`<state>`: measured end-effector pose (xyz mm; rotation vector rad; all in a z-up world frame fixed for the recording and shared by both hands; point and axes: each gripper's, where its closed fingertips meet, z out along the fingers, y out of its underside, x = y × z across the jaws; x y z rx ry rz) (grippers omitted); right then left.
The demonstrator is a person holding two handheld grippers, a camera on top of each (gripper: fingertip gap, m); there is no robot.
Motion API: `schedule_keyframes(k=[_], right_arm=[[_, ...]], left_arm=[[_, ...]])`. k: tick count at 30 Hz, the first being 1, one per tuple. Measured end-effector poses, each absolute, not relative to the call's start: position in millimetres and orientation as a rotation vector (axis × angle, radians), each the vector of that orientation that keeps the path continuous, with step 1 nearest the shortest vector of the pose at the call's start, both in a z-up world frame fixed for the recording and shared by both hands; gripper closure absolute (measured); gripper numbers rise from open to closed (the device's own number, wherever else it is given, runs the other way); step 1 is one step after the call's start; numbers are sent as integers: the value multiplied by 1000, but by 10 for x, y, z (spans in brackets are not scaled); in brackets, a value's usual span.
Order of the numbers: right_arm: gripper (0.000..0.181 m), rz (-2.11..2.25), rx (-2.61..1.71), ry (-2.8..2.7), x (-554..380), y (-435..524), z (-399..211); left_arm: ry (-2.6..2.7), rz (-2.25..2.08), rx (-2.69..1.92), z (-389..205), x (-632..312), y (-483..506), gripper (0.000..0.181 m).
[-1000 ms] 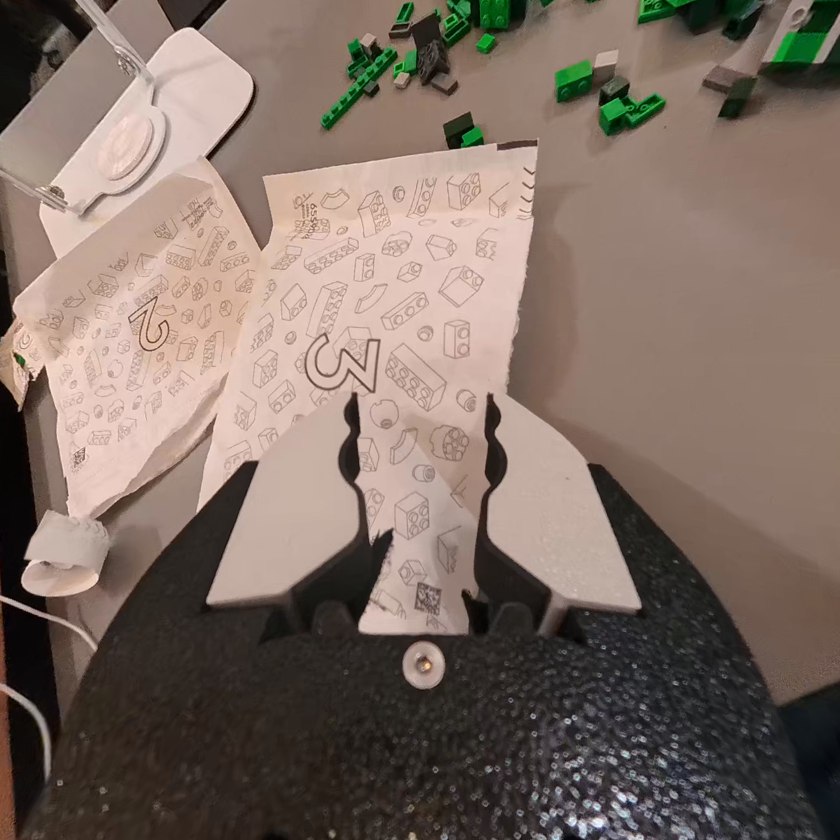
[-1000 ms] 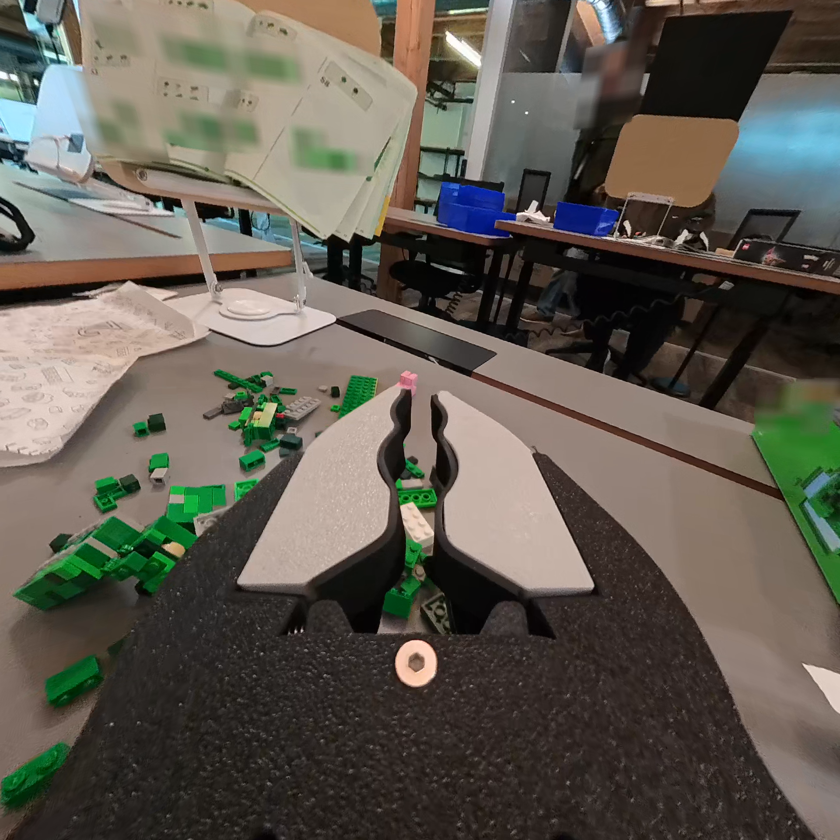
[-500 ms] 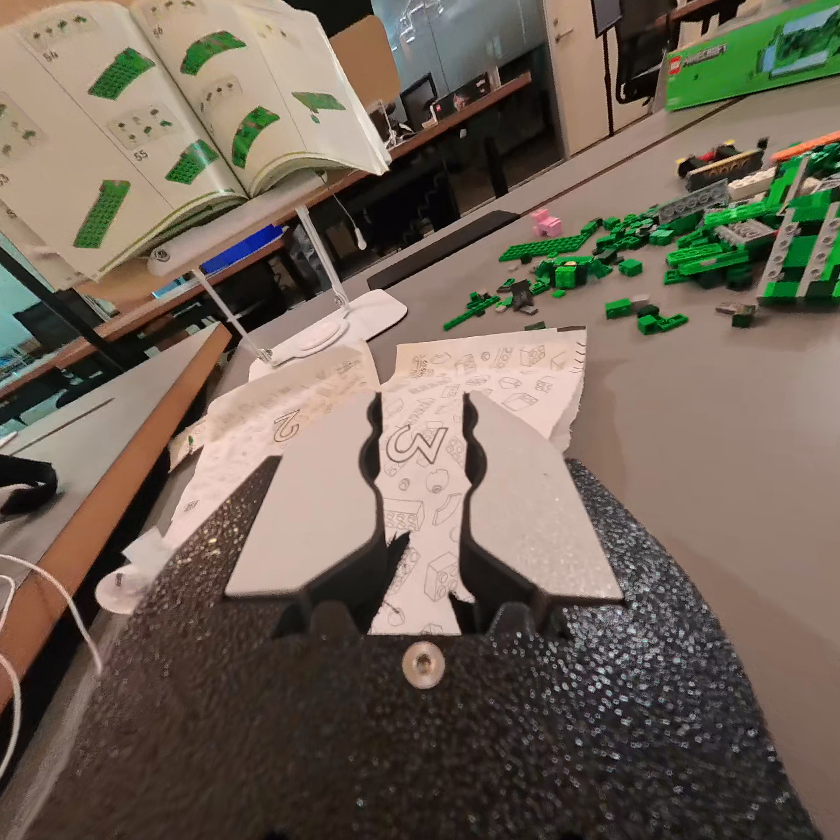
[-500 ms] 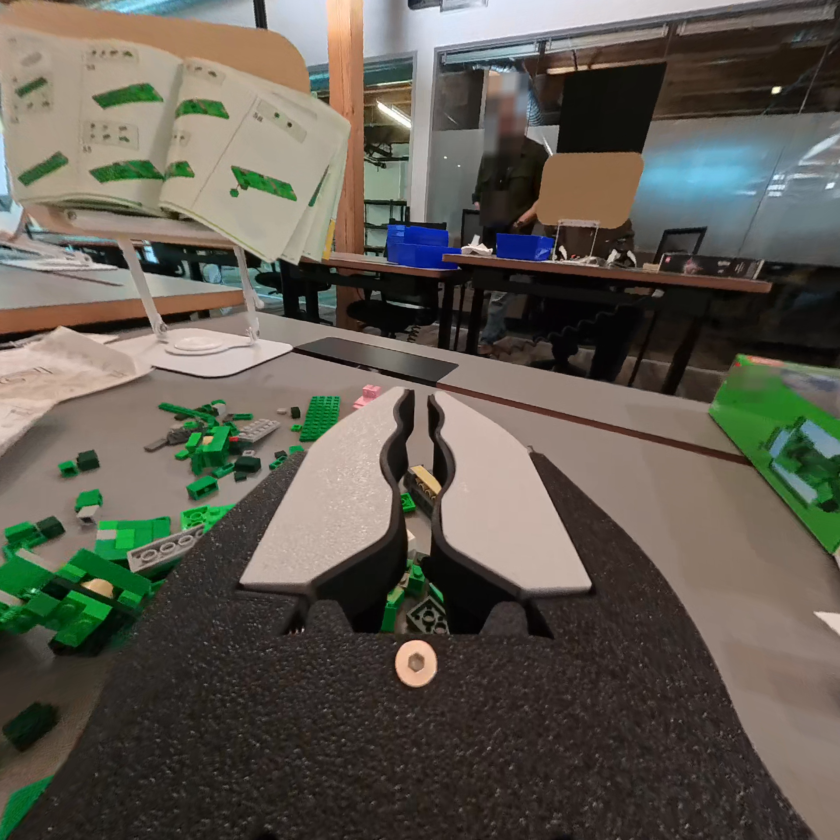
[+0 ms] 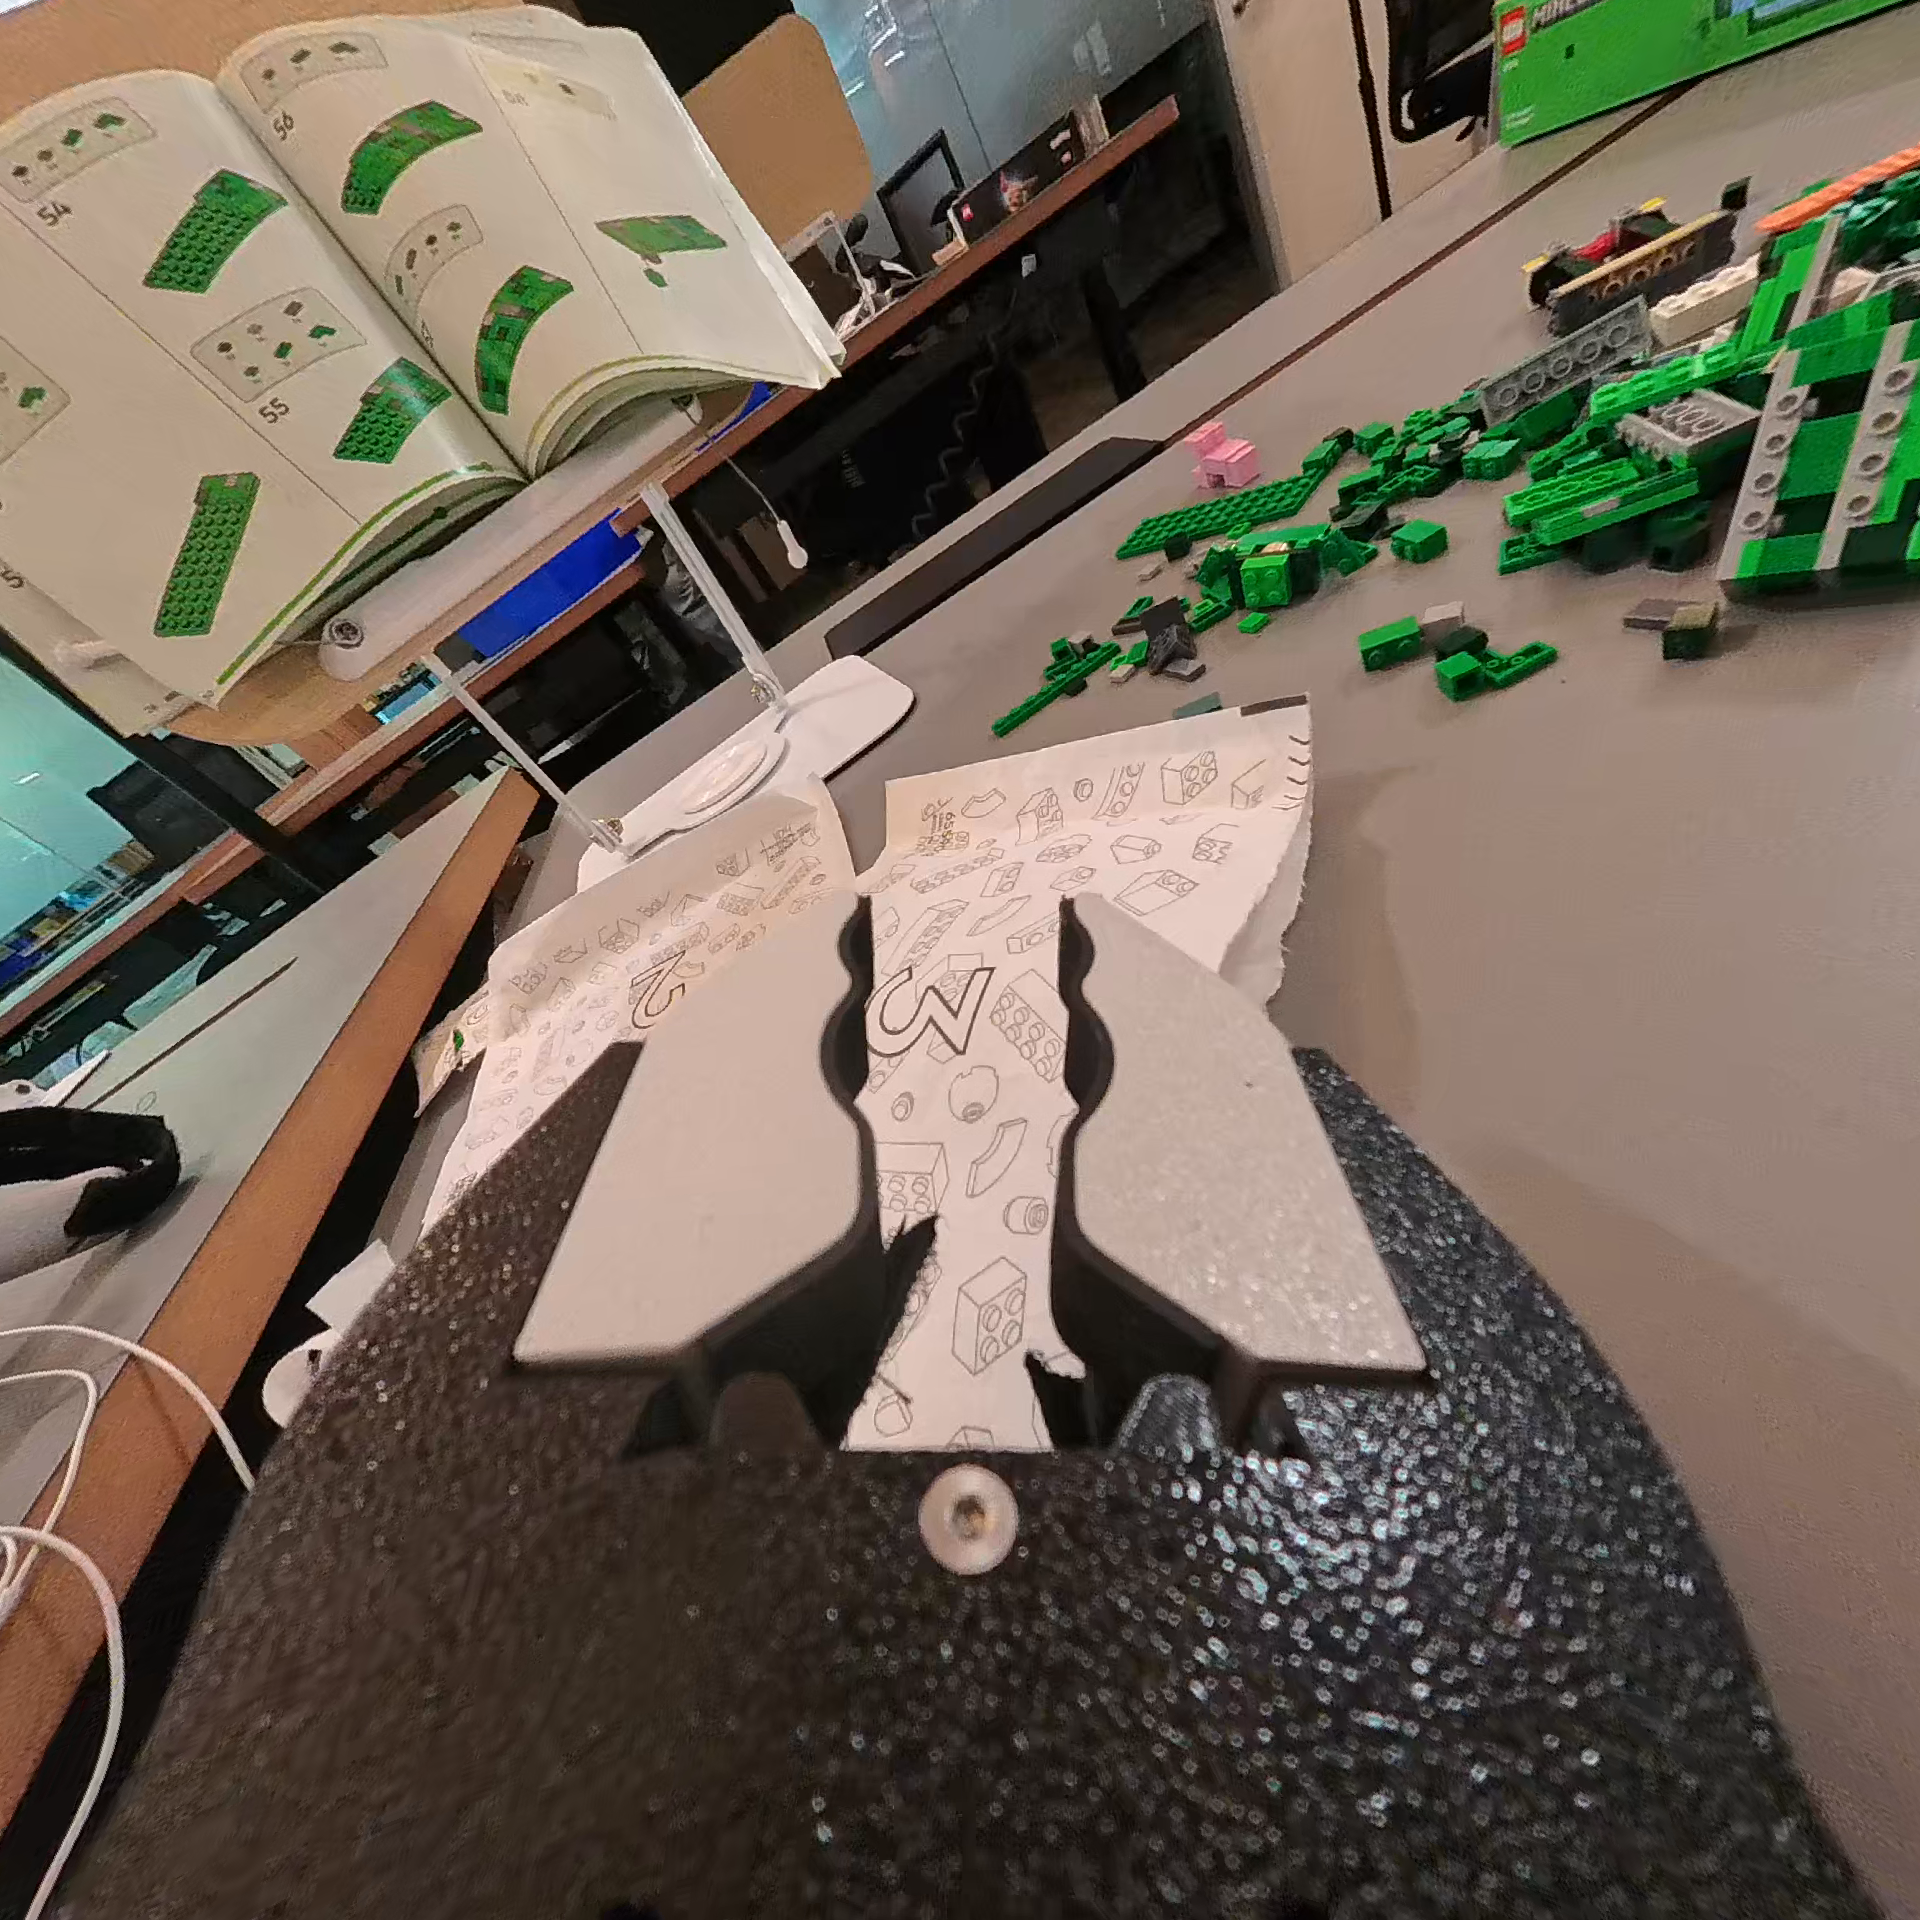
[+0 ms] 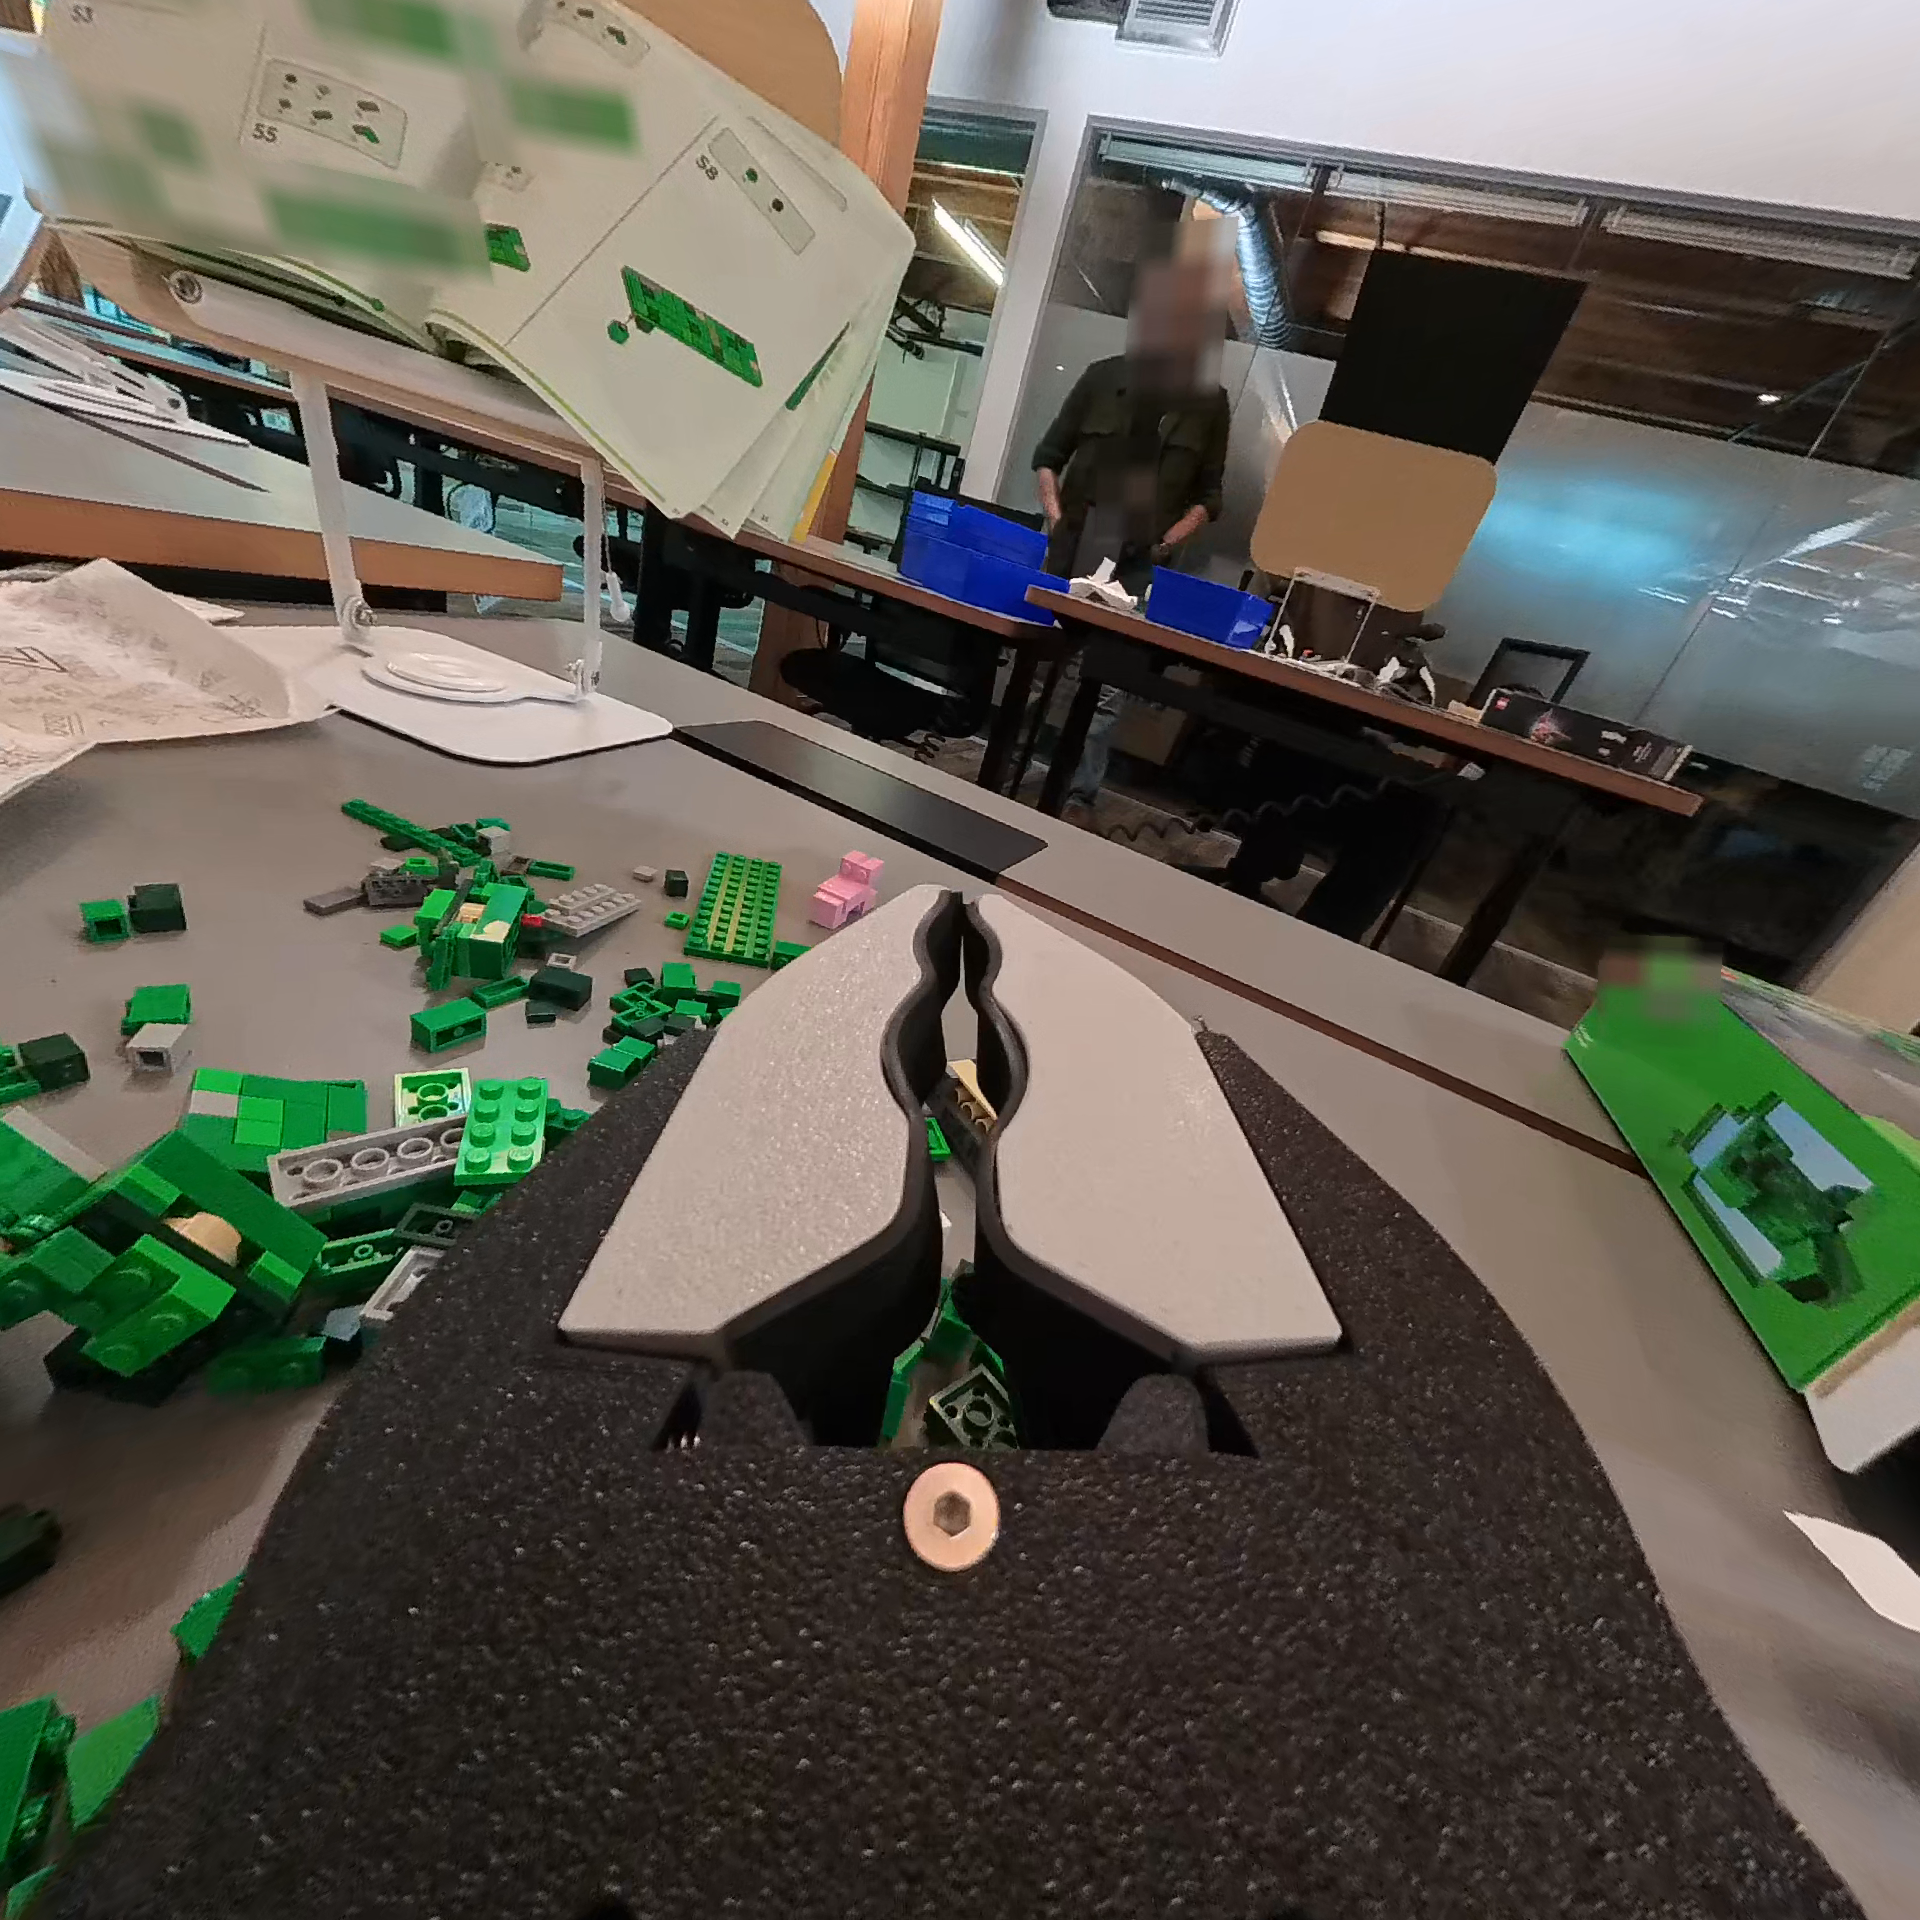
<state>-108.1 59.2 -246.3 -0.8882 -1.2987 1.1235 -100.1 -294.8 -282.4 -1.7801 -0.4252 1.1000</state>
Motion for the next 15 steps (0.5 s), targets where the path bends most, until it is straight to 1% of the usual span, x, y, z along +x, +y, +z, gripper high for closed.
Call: schedule_keyframes(k=[15], right_arm=[[181, 1110, -870, -1324, -1088, 554, -2489]], left_arm=[[-463, 1054, -1762, -2806, -1020, -2973, 148]])
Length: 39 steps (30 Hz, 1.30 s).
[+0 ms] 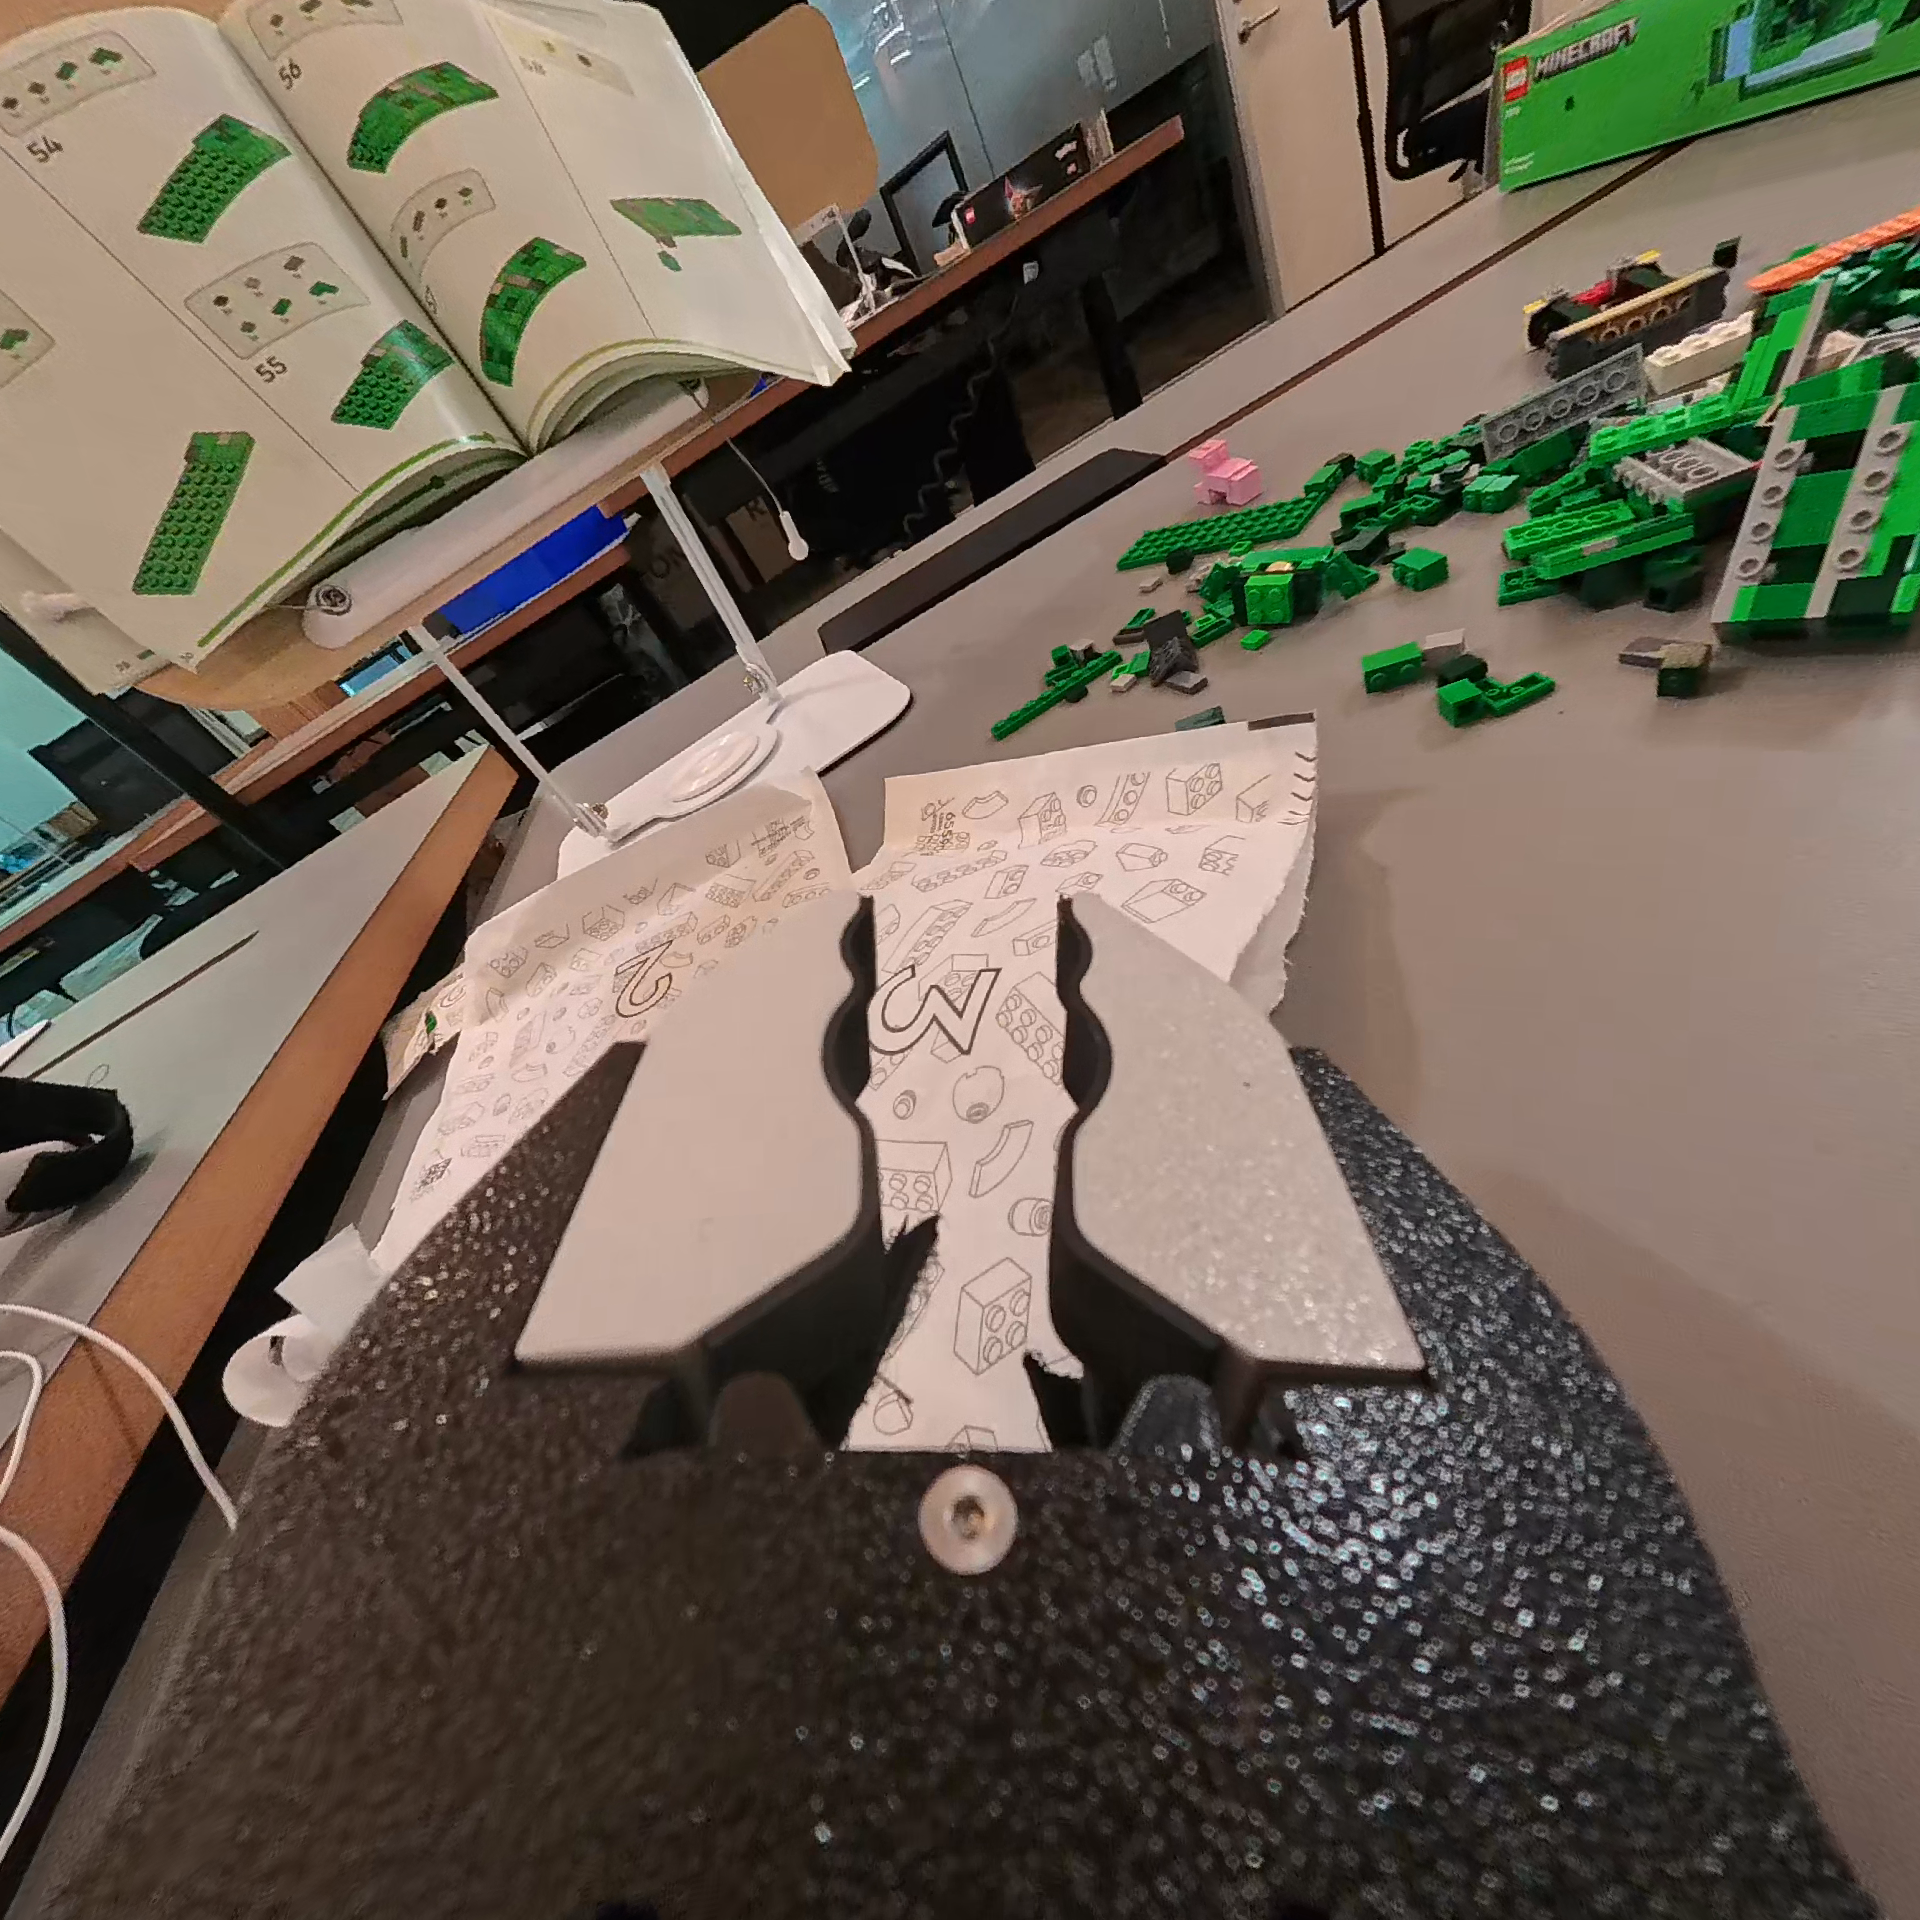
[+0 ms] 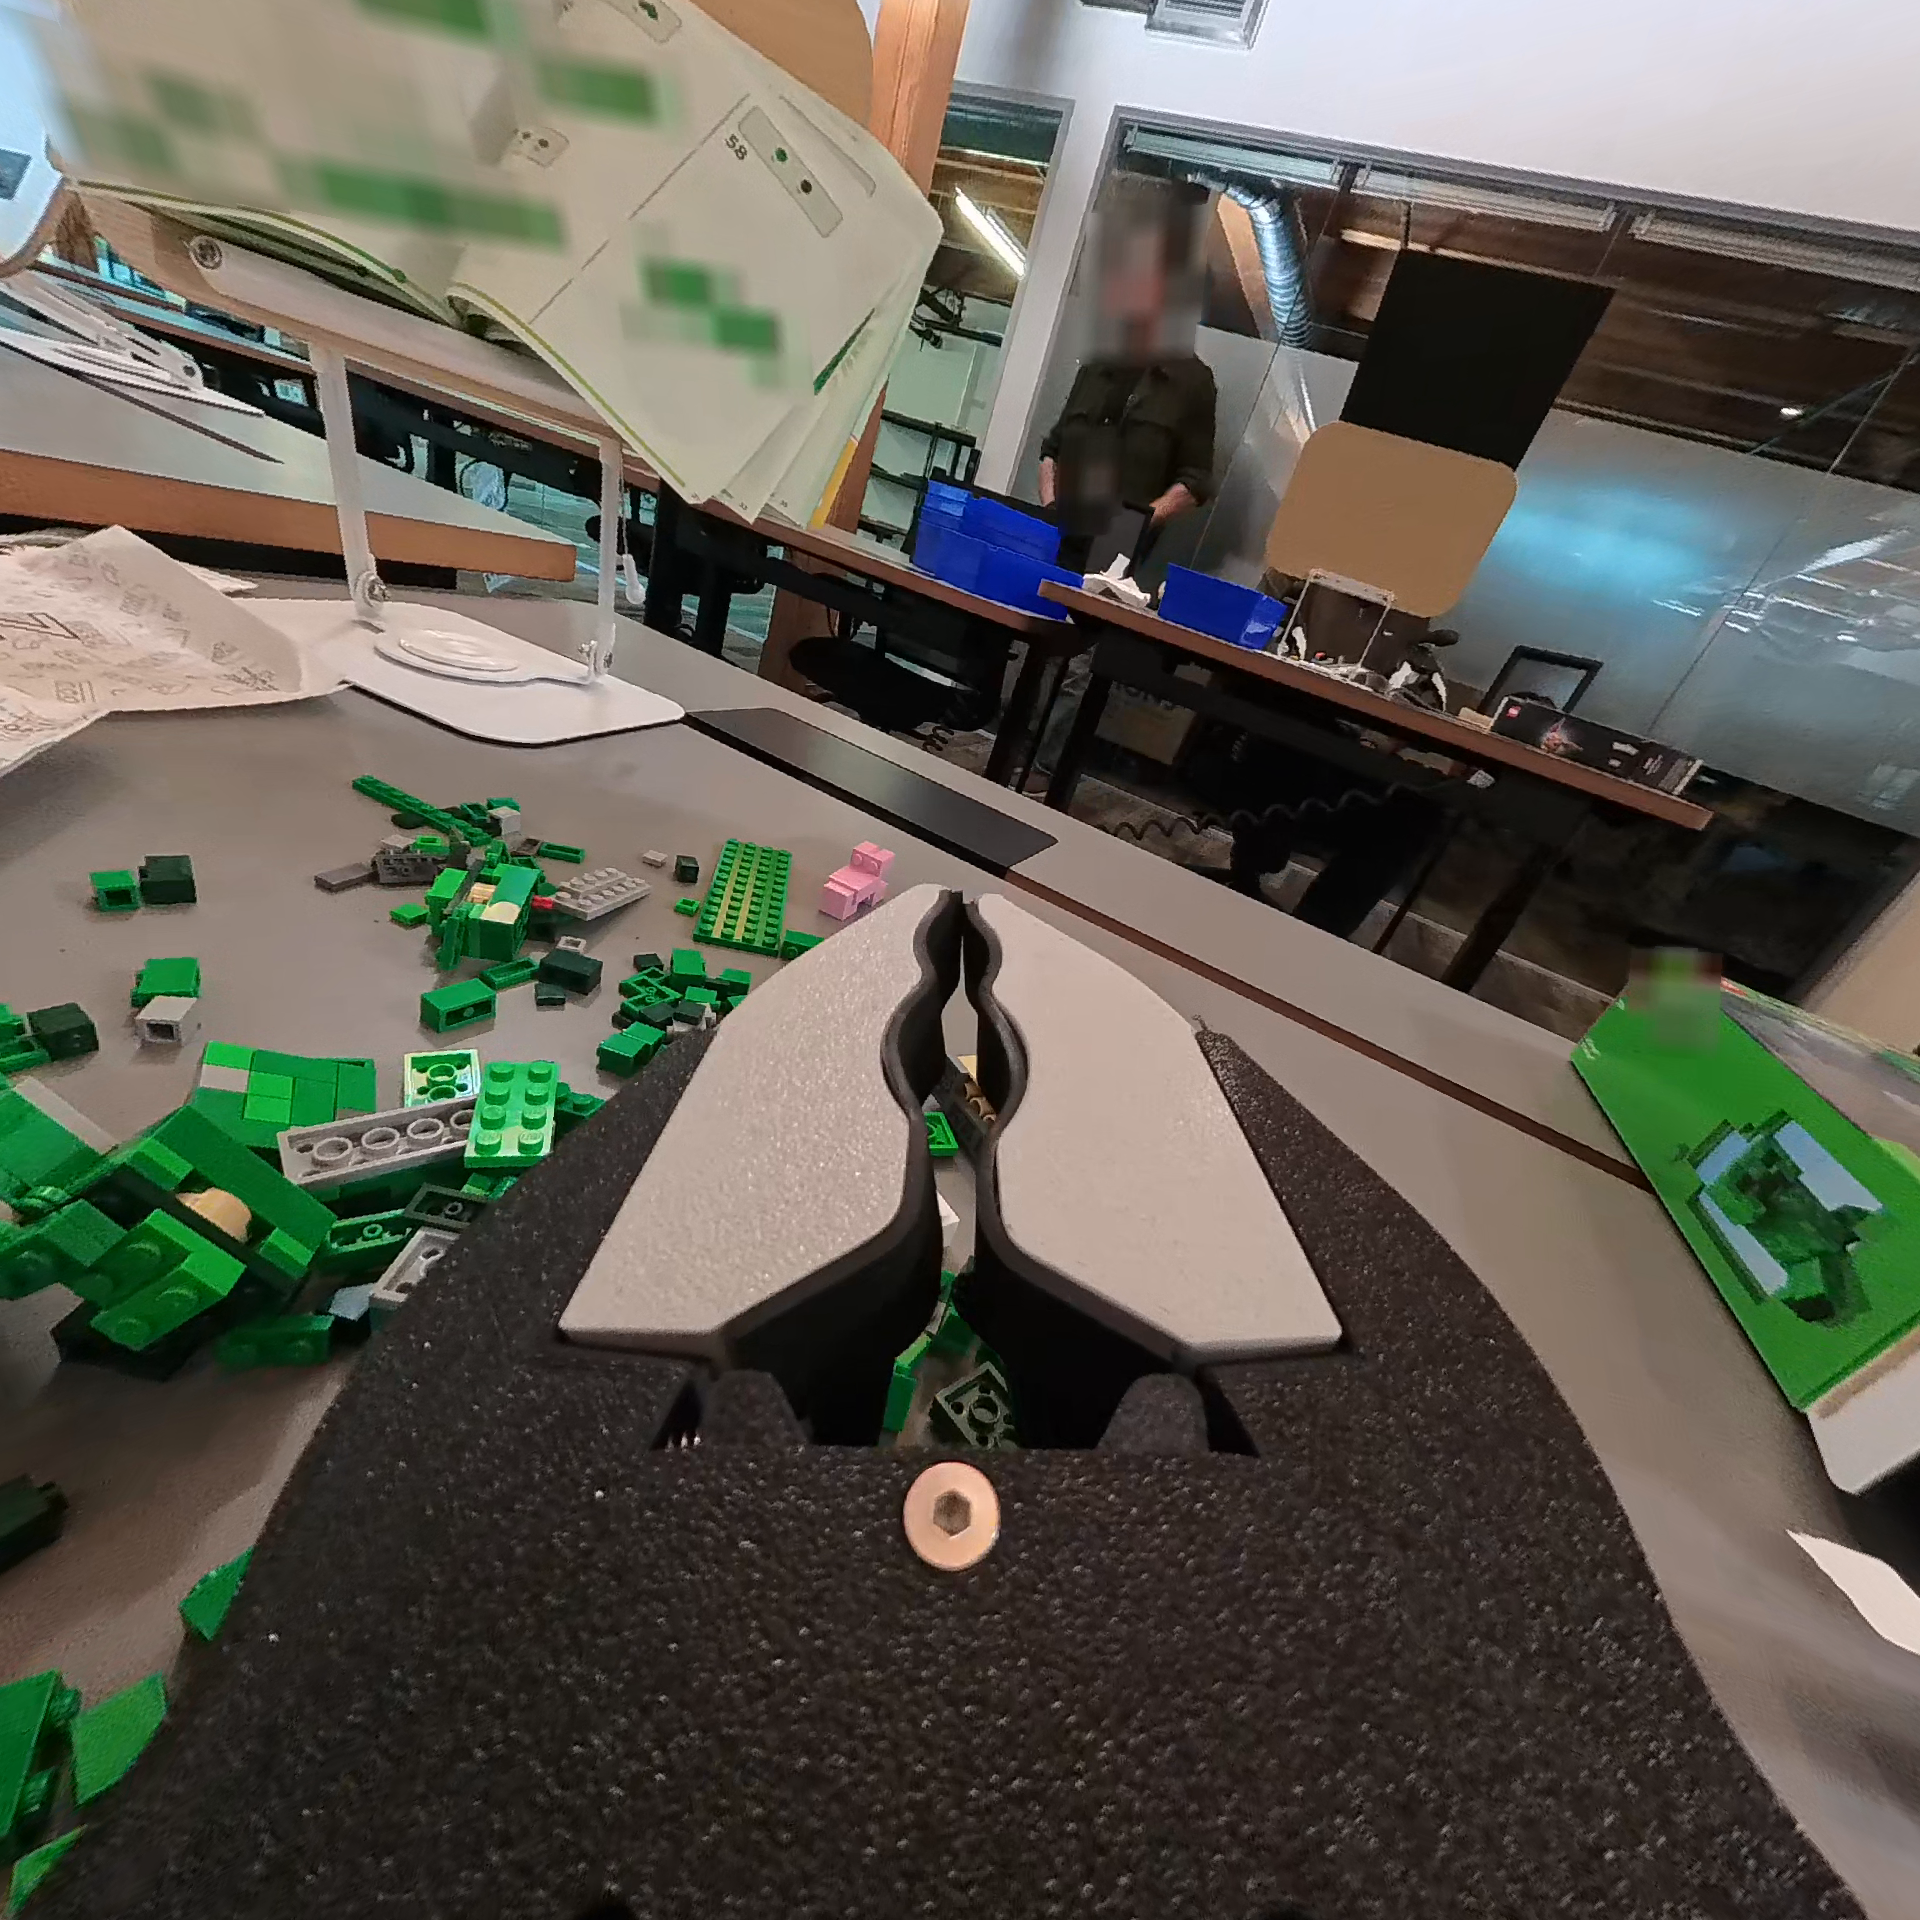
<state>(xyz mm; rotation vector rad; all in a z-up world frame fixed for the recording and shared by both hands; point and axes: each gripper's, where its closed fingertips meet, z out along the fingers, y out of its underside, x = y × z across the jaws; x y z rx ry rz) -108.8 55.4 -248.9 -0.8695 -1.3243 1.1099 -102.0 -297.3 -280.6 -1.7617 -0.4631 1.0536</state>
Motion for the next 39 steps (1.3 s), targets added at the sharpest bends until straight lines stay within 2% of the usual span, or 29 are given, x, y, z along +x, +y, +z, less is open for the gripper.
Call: schedule_keyframes(k=[39], right_arm=[[181, 1096, -850, -1363, -1102, 502, -2526]], left_arm=[[-532, 985, -1741, -2798, -1070, -3016, 147]])
